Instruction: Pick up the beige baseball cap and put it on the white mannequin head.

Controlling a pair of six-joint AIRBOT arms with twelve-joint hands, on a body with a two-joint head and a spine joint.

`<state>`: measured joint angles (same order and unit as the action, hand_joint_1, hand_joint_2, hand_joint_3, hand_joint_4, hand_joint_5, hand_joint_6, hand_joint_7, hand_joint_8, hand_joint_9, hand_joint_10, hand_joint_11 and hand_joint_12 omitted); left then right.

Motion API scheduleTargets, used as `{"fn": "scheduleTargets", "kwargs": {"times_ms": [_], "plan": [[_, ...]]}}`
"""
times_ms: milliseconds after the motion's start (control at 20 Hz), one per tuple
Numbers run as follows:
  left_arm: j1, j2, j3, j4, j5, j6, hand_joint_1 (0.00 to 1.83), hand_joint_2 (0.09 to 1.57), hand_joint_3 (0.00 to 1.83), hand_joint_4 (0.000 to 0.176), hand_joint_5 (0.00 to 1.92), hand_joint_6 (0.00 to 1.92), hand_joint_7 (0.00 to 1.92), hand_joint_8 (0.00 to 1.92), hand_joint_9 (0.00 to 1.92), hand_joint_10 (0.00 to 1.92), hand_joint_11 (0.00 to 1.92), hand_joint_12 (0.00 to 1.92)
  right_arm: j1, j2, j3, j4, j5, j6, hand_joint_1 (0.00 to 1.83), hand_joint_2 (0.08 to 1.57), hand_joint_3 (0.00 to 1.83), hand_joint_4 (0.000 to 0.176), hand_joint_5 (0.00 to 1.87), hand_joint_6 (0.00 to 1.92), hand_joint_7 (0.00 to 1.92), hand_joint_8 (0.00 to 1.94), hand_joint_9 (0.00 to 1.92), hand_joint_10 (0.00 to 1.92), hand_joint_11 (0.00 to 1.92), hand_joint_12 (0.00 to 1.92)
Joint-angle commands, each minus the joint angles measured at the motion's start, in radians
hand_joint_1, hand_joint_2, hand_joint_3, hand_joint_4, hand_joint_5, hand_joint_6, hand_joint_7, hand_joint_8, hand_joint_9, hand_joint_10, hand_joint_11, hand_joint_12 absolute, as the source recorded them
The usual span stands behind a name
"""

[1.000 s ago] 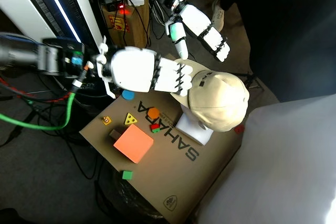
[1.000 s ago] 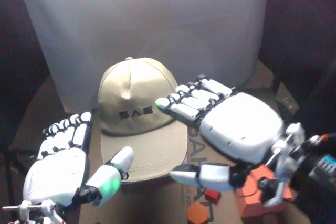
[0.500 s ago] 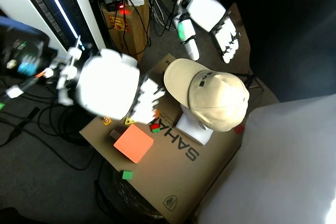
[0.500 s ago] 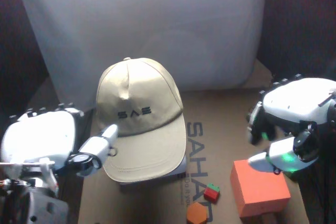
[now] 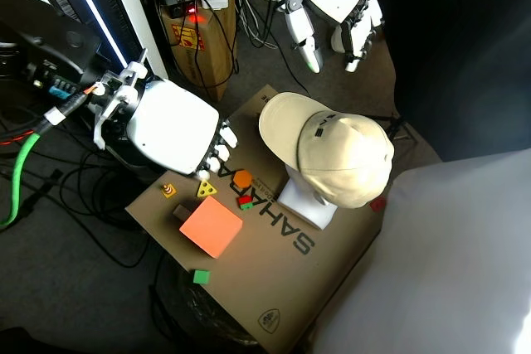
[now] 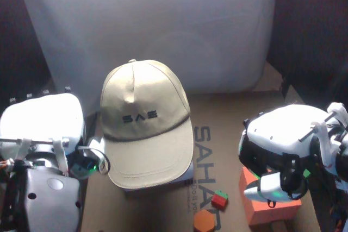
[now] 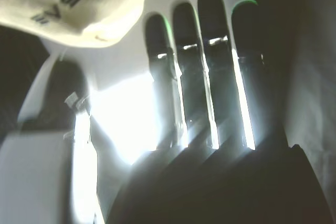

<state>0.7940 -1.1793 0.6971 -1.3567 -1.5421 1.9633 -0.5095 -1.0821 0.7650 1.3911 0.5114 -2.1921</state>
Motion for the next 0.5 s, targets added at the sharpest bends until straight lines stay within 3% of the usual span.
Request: {"fn": "scheduleTargets", "kwargs": {"times_ms": [0,50,100,150,200,450], "plan": [[-0.012,0.005,-0.007,0.074,-0.075,0.003,0.94,1.14,0.00,0.000,1.13,1.92,1.22,1.92,1.25,1.92,1.25,1.92,0.002,0.002,-0.011,-0.076,0.045,0.026,0.87,1.13,0.00,0.000,1.24,1.92,1.47,1.94,1.71,1.92,1.86,1.92],[-0.014,0.005,-0.013,0.071,-0.075,0.003,0.97,1.15,0.00,0.000,1.23,1.92,1.31,1.92,1.33,1.92,1.36,1.92,-0.004,0.002,-0.017,-0.095,0.055,0.031,0.86,1.16,0.00,0.140,1.31,1.92,1.53,1.94,1.73,1.92,1.89,1.92],[-0.020,0.005,-0.020,0.061,-0.074,0.003,0.98,1.15,0.00,0.156,1.28,1.92,1.34,1.92,1.36,1.92,1.41,1.92,-0.012,0.001,-0.022,-0.109,0.066,0.031,0.85,1.17,0.00,0.175,1.33,1.92,1.54,1.94,1.73,1.92,1.89,1.92],[-0.026,0.006,-0.026,0.047,-0.074,0.003,0.99,1.16,0.00,0.172,1.29,1.92,1.37,1.92,1.43,1.92,1.49,1.92,-0.017,0.001,-0.025,-0.115,0.077,0.031,0.82,1.23,0.02,0.176,1.33,1.92,1.55,1.94,1.73,1.92,1.90,1.92],[-0.031,0.009,-0.032,0.040,-0.074,0.002,1.01,1.17,0.01,0.175,1.30,1.92,1.39,1.92,1.48,1.92,1.54,1.92,-0.021,0.000,-0.027,-0.118,0.086,0.033,0.81,1.27,0.02,0.176,1.34,1.92,1.55,1.94,1.74,1.92,1.90,1.92],[-0.046,0.030,-0.053,0.031,-0.074,0.000,1.01,1.19,0.01,0.176,1.25,1.92,1.41,1.92,1.48,1.92,1.55,1.92,-0.022,0.001,-0.027,-0.119,0.067,0.041,0.85,1.31,0.02,0.176,1.35,1.92,1.55,1.94,1.74,1.92,1.90,1.92]]}}
